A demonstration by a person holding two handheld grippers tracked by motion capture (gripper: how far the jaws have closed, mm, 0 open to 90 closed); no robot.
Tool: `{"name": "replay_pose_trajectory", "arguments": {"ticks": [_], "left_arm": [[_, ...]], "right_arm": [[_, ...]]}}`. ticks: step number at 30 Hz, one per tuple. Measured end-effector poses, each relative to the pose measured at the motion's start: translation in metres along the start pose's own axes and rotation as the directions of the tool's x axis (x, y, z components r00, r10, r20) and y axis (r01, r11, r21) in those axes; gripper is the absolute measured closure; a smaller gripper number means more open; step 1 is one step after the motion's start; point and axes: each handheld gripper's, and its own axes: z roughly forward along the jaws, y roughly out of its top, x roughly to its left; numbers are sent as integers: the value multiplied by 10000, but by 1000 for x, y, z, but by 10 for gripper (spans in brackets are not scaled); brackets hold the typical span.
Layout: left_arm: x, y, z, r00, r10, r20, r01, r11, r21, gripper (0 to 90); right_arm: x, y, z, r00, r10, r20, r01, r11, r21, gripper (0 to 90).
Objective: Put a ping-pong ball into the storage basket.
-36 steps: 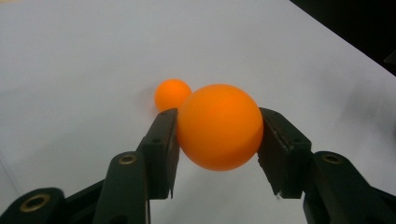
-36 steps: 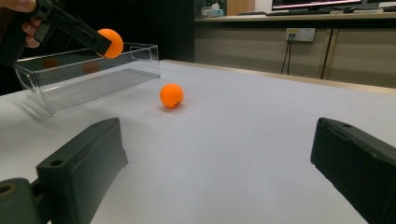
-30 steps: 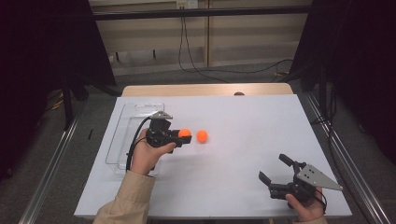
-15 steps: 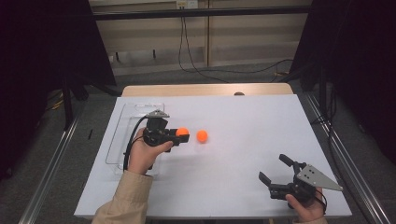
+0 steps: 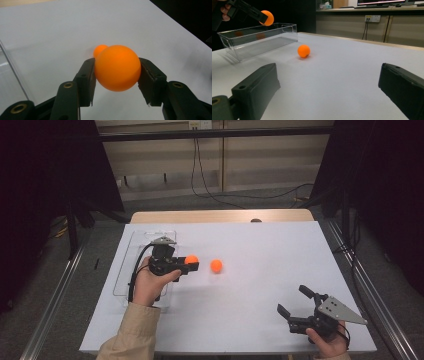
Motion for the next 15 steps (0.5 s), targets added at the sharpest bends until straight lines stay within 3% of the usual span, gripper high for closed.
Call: {"name": "replay_pose_trajectory", "arguments": {"ticks": [15], "left_arm": [[6, -1, -6, 9997, -222, -81, 221, 9997, -57, 507]], "right_arm": [[0, 0, 1, 10000, 12, -12, -12, 10000, -10, 21]]}}
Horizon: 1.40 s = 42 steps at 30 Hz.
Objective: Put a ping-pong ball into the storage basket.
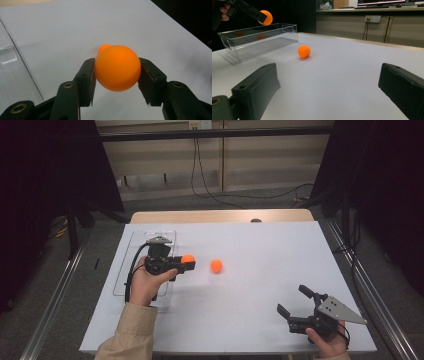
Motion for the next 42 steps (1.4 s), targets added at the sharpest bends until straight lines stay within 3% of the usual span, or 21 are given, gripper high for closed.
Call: {"name": "replay_pose_trajectory", "arguments": {"ticks": [42], "left_arm": [[16, -2, -18, 9990, -263, -357, 253, 9993, -288, 507]], "right_arm": [[0, 0, 0, 10000, 7, -53, -7, 10000, -15, 21]]}}
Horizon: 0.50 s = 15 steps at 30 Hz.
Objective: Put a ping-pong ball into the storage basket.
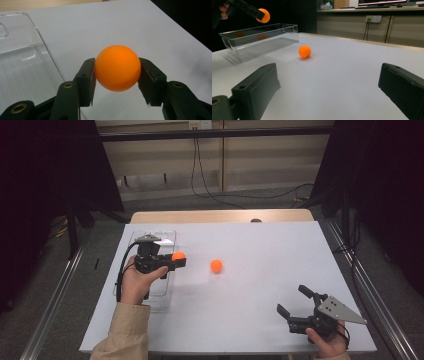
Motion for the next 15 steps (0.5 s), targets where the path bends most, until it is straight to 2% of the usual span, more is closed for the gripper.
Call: {"name": "replay_pose_trajectory", "arguments": {"ticks": [15], "left_arm": [[7, -1, -4, 9998, -71, -161, 70, 10000, -43, 507]], "right_arm": [[0, 0, 0, 10000, 31, 2, -31, 10000, -22, 21]]}}
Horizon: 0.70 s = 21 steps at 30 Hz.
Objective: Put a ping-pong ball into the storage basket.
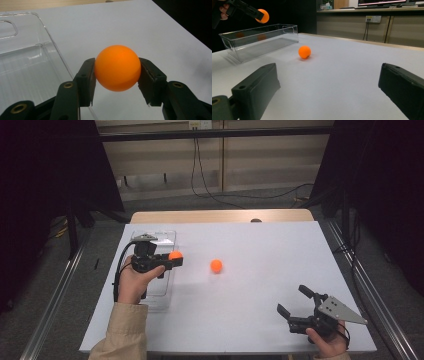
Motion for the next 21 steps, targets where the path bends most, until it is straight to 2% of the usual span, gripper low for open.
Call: {"name": "replay_pose_trajectory", "arguments": {"ticks": [21], "left_arm": [[9, -2, -9, 9990, -81, -441, 75, 9999, -153, 507]], "right_arm": [[0, 0, 0, 10000, -5, -23, 6, 10000, 4, 21]]}}
